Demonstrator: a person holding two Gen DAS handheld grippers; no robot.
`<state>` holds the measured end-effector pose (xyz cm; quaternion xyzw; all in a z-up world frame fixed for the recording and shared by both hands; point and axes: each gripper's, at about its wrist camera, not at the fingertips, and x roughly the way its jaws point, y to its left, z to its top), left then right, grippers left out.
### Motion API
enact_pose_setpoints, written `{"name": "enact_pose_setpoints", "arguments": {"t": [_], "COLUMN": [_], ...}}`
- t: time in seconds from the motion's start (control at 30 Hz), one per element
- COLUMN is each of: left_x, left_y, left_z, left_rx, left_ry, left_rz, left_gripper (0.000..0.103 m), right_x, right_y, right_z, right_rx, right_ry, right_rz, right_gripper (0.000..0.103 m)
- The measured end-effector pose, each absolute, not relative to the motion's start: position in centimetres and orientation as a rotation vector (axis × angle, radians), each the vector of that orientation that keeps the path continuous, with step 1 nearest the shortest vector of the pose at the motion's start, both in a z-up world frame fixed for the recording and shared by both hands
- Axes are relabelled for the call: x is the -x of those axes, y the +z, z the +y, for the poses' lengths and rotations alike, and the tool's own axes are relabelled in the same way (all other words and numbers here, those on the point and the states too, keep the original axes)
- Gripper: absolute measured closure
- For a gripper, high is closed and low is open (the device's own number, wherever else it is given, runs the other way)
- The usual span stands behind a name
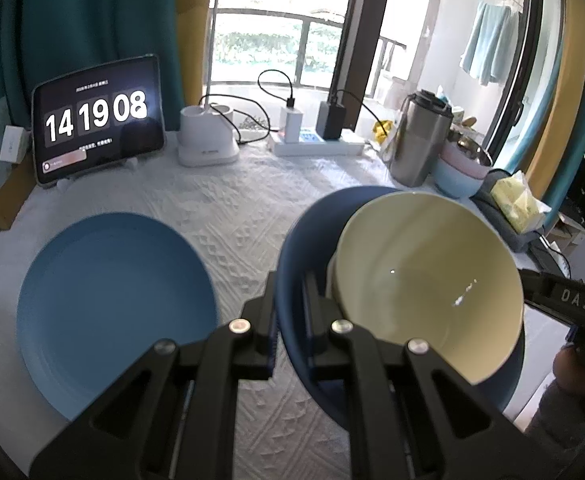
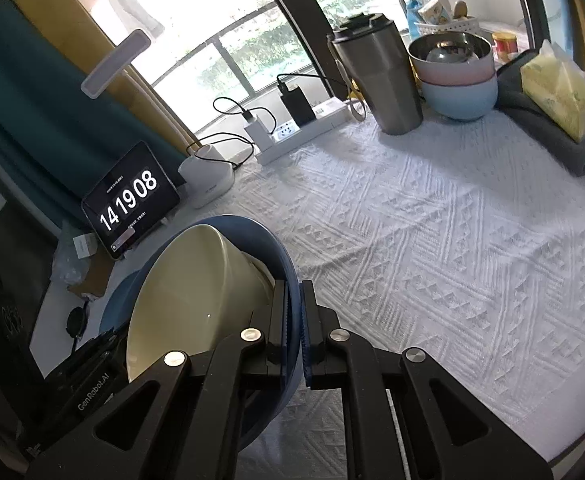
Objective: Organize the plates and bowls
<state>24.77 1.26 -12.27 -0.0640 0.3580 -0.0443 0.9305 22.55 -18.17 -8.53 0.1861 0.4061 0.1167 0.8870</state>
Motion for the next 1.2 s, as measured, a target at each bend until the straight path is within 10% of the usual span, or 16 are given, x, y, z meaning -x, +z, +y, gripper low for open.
{"name": "enact_pose_setpoints", "arguments": {"t": [1.2], "left_x": [-23.5], "left_y": [-10.1], "left_z": [9.8], "left_rx": [0.223], "left_ry": [-0.021], "left_rz": [0.672], "left_gripper": [0.095], "right_x": [-24.2], "right_y": [-5.5], "right_z": [-9.5], "right_rx": [-0.279], "right_ry": [0.328], "right_rz": [0.820], "right_gripper": [0.094]}}
